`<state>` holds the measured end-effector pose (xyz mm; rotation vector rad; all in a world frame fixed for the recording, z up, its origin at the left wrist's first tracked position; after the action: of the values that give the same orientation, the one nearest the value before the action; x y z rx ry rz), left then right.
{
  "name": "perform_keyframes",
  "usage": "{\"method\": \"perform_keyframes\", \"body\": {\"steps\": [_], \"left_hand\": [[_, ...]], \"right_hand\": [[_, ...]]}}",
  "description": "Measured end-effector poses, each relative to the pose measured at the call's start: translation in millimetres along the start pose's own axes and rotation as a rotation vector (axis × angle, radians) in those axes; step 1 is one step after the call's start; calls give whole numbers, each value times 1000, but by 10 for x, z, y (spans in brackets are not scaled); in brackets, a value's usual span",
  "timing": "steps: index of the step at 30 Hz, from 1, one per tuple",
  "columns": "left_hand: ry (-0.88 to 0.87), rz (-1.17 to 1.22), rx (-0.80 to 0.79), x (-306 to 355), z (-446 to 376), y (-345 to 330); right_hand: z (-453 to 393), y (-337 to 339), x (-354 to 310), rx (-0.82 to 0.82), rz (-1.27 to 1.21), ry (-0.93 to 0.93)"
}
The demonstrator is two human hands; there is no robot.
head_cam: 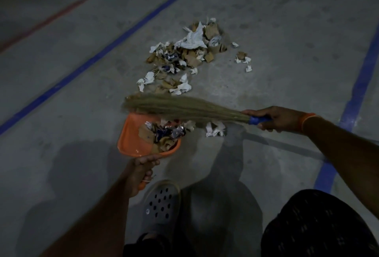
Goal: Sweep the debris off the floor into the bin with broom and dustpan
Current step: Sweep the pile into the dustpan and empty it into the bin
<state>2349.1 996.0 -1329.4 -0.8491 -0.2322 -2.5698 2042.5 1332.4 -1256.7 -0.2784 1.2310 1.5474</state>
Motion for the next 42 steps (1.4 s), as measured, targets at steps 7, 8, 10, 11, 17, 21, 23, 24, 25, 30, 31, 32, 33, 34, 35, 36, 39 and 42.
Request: {"method": "perform_keyframes", "body": {"steps": [7,8,10,11,17,21,23,24,25,30,31,32,33,34,35,36,39,42], "left_hand": [[-11,-44,-37,-164,-55,207],[-14,-32,-40,-169,-61,211],[-15,5,-36,-163,-72,207],[-8,23,-39,-170,-88,206],[38,-14,-63,-181,-174,260],[51,-41,-55,-76,-130,207],[50,-53,-45,-61,-145,230],[50,-61,-33,-58,-159,257],[51,-73,-18,-59,-178,290],[5,-27,-35,8,-110,234],[0,-13,-35,24,-90,212],[-3,0,-32,42,-69,194],[-6,10,-30,59,-59,178],[-11,24,-30,78,-50,169],[-15,37,-32,97,-38,156],[-15,45,-30,113,-18,146],[-9,1,-32,126,12,128],[-5,-106,-26,145,56,103]], "right_hand": [[-291,436,-84,174,-50,-46],[-360,462,-107,178,-32,-56],[-493,480,-118,168,9,-92],[-562,458,-115,148,34,-116],[-759,132,-136,-17,202,-196],[-656,35,-54,-64,181,-172],[-549,-13,-41,-97,166,-143],[-493,-39,-32,-118,158,-127],[-439,-68,-25,-140,148,-109],[-213,-143,73,-171,138,-63],[-177,-155,57,-174,122,-55],[-143,-167,59,-177,105,-51],[-108,-177,64,-177,93,-48],[-73,-179,70,-174,76,-46],[-36,-176,80,-172,67,-42],[-3,-169,103,-169,65,-41],[138,-124,124,-153,33,-40],[301,-19,132,-105,-18,-26]]}}
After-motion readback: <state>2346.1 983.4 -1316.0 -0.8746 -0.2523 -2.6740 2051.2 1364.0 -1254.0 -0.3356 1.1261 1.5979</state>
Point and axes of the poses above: each hand's wrist, its own z-axis away from the middle knuckle, its own y-axis out of the back of the hand, x = y × z, the point moved 8 cm from there along -z, towards the middle knuckle, and after that the axes turned 8 degrees about y, right-handed, at the moved point
